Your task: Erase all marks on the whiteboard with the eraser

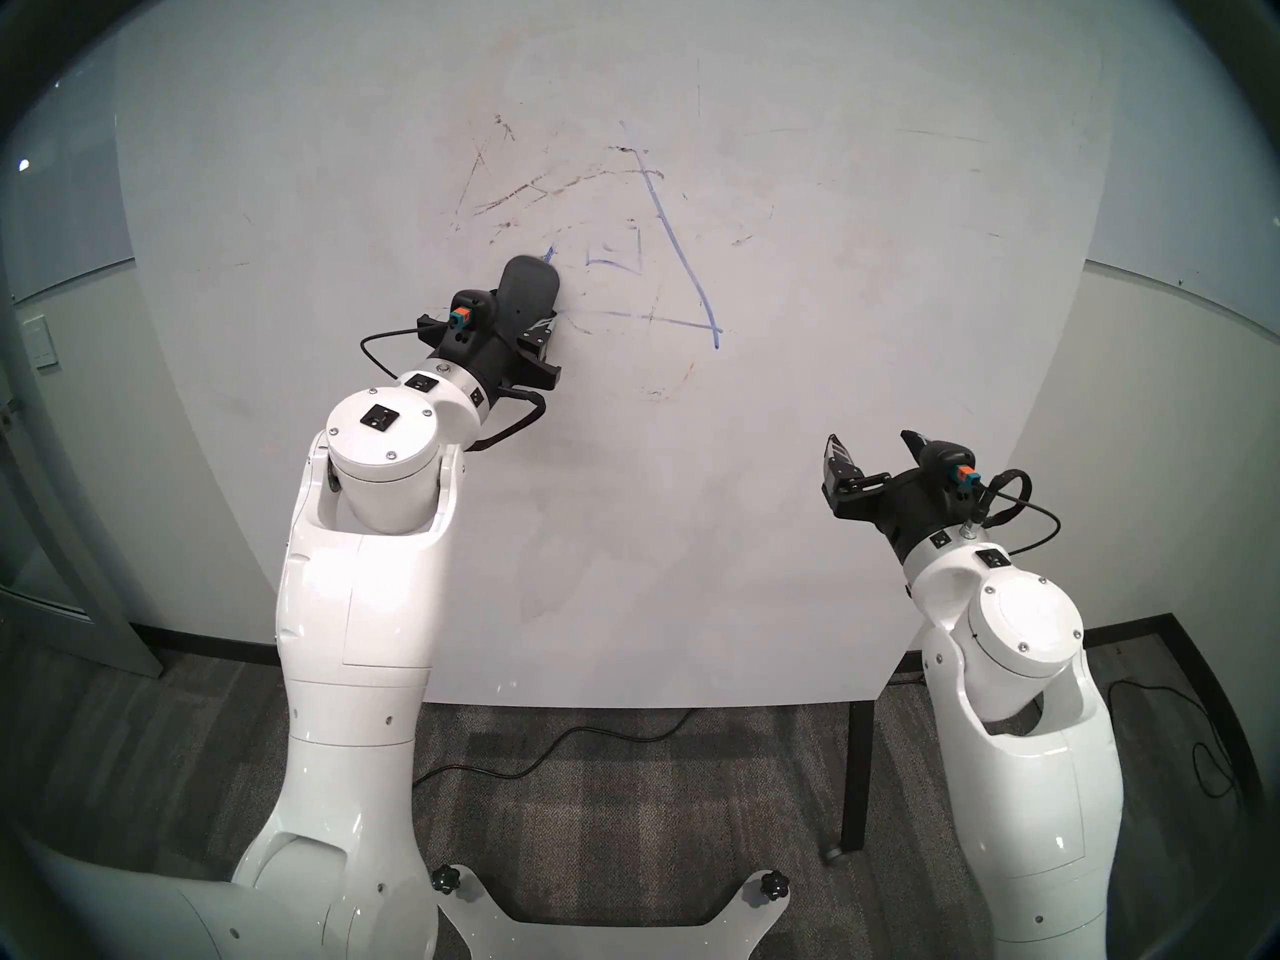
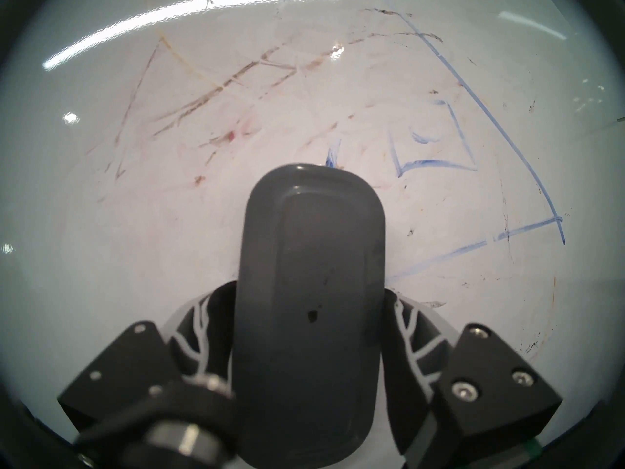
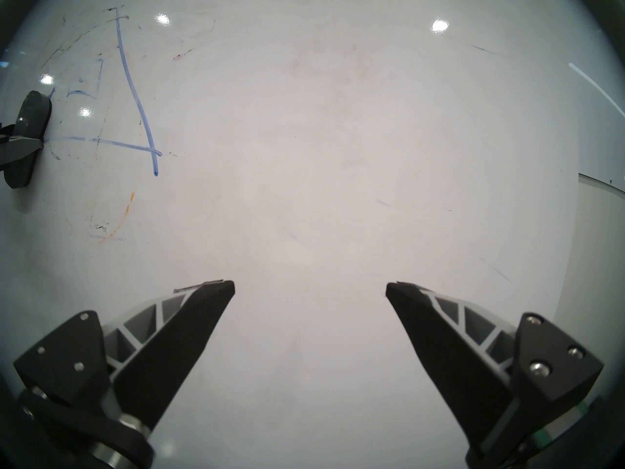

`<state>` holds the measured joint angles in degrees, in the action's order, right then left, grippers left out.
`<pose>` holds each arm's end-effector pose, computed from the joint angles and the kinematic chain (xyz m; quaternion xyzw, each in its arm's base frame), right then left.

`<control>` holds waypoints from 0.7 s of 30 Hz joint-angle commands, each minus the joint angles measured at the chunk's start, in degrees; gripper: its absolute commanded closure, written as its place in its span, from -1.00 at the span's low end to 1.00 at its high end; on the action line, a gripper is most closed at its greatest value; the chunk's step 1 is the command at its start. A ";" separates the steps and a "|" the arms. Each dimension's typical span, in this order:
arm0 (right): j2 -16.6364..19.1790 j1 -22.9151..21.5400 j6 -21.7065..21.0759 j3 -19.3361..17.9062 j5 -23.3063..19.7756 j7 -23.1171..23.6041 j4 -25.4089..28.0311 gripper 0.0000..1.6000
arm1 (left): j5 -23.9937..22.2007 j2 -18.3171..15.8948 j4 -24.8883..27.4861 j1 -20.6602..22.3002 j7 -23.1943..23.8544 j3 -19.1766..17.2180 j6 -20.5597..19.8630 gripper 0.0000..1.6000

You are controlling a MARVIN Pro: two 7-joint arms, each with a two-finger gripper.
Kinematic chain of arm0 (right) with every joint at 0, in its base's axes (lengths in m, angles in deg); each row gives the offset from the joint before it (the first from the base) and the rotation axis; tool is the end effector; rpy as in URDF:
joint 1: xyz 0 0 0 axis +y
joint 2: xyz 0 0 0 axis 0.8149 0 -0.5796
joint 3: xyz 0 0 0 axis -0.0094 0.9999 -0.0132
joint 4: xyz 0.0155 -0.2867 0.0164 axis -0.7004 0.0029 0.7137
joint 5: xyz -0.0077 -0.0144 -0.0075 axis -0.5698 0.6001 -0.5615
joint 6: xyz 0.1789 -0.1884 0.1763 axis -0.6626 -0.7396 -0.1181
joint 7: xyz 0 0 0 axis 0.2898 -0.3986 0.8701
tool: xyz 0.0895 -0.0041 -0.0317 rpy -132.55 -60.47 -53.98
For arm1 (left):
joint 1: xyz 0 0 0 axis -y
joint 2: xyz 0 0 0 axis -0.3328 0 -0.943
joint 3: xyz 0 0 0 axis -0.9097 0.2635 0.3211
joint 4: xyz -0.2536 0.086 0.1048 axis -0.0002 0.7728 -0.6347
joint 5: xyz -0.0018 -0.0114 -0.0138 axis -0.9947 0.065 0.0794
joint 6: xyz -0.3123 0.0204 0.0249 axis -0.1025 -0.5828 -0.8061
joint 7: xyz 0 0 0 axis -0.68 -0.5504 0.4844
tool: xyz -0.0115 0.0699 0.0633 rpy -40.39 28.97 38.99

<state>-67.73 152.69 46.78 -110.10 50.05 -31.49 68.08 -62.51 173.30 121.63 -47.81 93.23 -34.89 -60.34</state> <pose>0.3687 -0.0958 -0.1443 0.6609 0.0542 0.7482 0.0226 0.4801 -0.0708 -0.0637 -0.5938 0.1846 -0.7829 0.0192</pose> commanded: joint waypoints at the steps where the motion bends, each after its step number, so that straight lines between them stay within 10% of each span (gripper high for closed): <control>1: 0.08 -0.47 0.25 0.05 -0.02 0.11 1.17 -1.00 | 0.12 1.49 -1.05 5.35 0.76 3.22 0.56 1.00; 21: 0.08 -0.45 0.24 0.05 -0.02 0.11 1.21 -1.00 | 0.96 2.92 -4.41 10.09 -0.02 4.41 1.28 1.00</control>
<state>-67.73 152.68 46.78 -110.10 50.05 -31.49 68.05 -61.54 174.59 119.02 -43.14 94.19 -30.96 -59.44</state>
